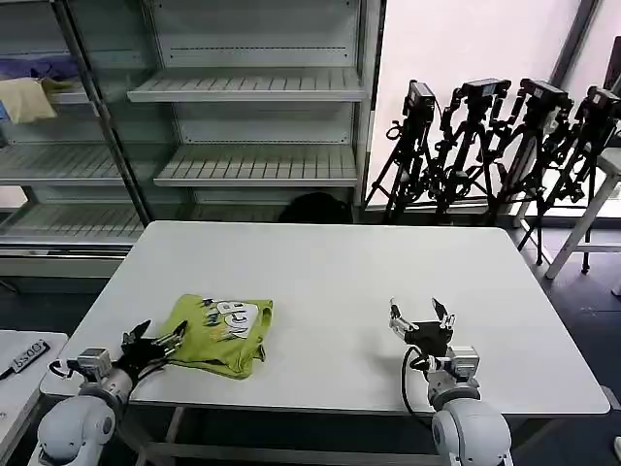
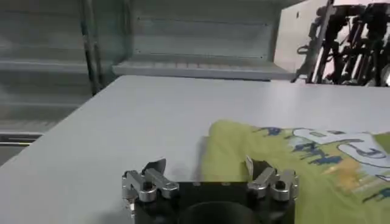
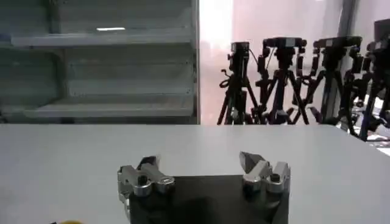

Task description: Fold and organize the clothes.

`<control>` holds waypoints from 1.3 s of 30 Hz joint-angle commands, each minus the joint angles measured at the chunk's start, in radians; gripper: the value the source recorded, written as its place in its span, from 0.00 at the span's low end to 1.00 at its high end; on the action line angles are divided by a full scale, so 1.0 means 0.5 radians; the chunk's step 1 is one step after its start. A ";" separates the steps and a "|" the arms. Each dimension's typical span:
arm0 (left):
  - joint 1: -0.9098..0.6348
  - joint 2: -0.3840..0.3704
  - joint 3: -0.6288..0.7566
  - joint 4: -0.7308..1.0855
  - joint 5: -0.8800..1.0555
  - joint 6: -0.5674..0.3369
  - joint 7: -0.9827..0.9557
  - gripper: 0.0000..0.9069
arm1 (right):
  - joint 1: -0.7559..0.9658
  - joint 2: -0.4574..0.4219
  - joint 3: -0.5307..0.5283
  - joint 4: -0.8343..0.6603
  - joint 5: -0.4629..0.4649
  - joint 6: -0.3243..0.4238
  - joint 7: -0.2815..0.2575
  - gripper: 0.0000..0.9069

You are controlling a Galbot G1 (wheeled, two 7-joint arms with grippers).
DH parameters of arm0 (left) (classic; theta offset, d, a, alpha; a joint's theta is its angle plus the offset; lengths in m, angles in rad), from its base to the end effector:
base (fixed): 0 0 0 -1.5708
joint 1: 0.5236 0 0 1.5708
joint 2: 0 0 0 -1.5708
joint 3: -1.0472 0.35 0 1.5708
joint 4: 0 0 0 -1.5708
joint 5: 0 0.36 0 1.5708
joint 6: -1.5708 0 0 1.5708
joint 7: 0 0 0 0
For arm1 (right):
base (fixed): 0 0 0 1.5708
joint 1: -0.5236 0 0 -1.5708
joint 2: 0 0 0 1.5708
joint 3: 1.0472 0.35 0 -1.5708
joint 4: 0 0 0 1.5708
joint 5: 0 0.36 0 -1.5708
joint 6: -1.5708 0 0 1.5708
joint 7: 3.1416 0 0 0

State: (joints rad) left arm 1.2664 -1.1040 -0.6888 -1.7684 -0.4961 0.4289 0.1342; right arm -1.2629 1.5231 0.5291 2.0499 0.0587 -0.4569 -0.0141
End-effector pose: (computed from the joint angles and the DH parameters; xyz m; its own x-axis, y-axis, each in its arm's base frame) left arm 0.2913 0.1775 -0.2937 -0.9200 0.0858 0.3824 0.0683 0.9959 -0.0593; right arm 0.2727 -0.0105 -0.2479 -0.9807 -0.0355 0.1924 -0.0339 0.9994 0.0116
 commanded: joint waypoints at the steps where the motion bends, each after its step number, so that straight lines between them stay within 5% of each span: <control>1: 0.014 -0.009 0.002 0.006 0.002 0.007 0.019 0.06 | 0.003 0.005 -0.001 -0.004 -0.005 0.001 0.001 1.00; 11: 0.020 -0.028 0.013 -0.014 -0.106 0.066 0.020 0.01 | 0.002 0.010 0.004 -0.001 -0.006 0.002 0.015 1.00; 26: 0.046 -0.044 -0.064 -0.022 0.075 -0.184 0.009 0.00 | 0.000 0.006 0.009 0.001 -0.005 0.003 0.026 1.00; 39: -0.092 0.411 -0.639 -0.072 0.131 -0.135 0.038 0.00 | 0.016 -0.013 0.020 -0.014 0.012 0.013 0.018 1.00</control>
State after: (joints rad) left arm 1.2587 -1.0572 -0.8049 -1.7919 -0.4754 0.3628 0.1478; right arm -1.2564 1.5187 0.5376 2.0448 0.0614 -0.4512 -0.0040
